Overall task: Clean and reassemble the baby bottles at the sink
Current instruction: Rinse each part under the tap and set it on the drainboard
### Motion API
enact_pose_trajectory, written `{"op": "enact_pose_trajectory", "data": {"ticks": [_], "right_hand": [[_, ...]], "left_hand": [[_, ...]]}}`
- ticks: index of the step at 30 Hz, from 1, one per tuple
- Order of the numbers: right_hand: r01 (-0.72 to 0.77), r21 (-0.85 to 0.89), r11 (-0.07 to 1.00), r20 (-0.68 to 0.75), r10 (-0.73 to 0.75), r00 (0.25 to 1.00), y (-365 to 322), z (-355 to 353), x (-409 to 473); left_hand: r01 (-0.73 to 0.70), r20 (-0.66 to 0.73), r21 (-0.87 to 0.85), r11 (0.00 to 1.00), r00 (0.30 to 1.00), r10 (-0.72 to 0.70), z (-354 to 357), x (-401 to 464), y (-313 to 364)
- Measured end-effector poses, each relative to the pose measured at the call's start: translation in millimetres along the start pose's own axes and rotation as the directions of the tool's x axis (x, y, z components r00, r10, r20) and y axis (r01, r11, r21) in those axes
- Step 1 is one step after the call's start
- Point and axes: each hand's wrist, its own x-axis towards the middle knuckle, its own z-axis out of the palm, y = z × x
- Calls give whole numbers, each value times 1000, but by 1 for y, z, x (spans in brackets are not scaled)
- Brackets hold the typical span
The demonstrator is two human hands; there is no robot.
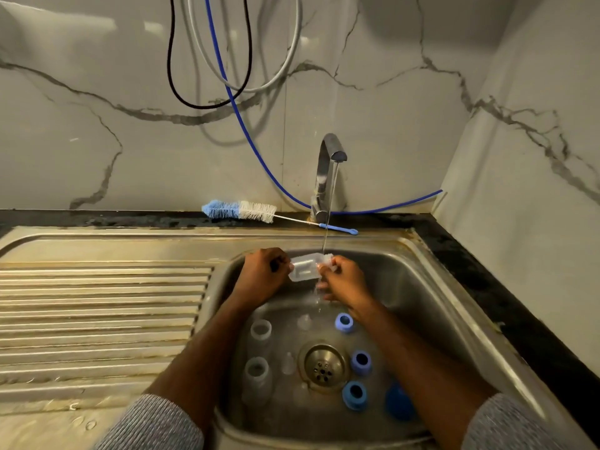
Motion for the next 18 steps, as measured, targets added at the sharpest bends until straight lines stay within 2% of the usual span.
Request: {"op": "enact_pose_trajectory", "data": {"ticks": [2,5,9,12,15,18], "right_hand": [[-76,91,993,-11,78,997,-1,-5,0],[-115,106,988,-8,117,993,0,-10,0],[-189,138,972,-13,192,981,-6,-23,0],[-280,196,940,30,280,960,-9,-30,2],[-372,281,885,100,359,928,-10,-30,4],[-371,309,875,142,344,928,-12,-25,9]], "left_hand": [[-8,78,16,1000,997,6,8,-4,7],[-9,171,48,999,985,0,24,-9,15],[57,168,71,996,983,-68,38,-7,16],[82,196,-77,994,978,-66,41,-6,18],[120,165,-190,974,982,-89,40,-8,20],[179,152,-270,946,978,-142,38,-9,19]]}}
